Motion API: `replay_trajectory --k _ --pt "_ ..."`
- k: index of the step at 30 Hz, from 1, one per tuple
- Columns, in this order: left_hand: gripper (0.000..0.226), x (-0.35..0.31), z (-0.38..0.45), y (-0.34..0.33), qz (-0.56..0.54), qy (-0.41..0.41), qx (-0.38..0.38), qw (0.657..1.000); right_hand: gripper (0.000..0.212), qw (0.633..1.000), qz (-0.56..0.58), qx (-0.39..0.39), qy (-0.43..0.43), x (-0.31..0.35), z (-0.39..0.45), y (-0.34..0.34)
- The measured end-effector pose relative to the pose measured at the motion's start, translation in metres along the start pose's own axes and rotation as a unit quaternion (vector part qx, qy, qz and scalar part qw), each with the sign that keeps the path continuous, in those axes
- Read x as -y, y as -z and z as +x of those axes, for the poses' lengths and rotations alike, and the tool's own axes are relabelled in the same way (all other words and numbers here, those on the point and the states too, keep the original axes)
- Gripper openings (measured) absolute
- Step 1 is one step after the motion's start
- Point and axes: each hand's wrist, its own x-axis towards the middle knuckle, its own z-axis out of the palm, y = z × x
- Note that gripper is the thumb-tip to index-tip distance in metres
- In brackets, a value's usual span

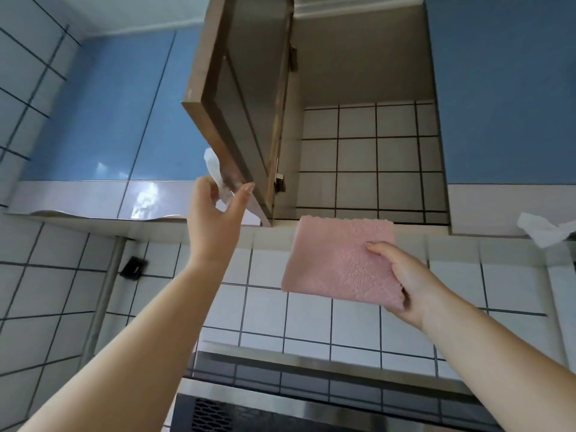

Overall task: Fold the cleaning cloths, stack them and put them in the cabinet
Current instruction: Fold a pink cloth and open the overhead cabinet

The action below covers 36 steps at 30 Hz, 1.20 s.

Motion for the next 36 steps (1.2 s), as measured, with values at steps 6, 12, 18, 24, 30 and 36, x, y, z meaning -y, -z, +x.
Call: replay_trajectory --k 6,12,18,24,30,36 --pt "0.02 0.009 0.007 0.017 -0.048 0.036 -0.008 0.998 0.012 1.0 -0.007 0.006 -0.006 -0.008 0.007 -0.015" --pt "0.016 0.017 0.016 0.028 -0.048 0.04 0.005 0.998 0.012 1.0 -0.007 0.009 -0.009 -0.01 0.011 -0.022" --pt "0.015 0.017 0.015 0.034 -0.088 0.048 0.065 0.993 0.01 1.0 -0.011 0.001 -0.008 -0.009 0.013 -0.028" --pt "0.092 0.044 -0.024 0.053 -0.197 0.283 0.213 0.914 0.011 1.0 -0.021 -0.003 0.0 -0.002 0.016 -0.028" --pt "0.069 0.033 -0.037 0.021 -0.226 0.333 0.396 0.825 0.01 0.999 -0.035 0.006 0.016 0.006 0.024 -0.024" --pt "0.054 0.025 -0.014 -0.04 -0.224 0.288 0.375 0.852 0.009 0.996 -0.082 -0.028 0.033 0.027 0.056 -0.022"
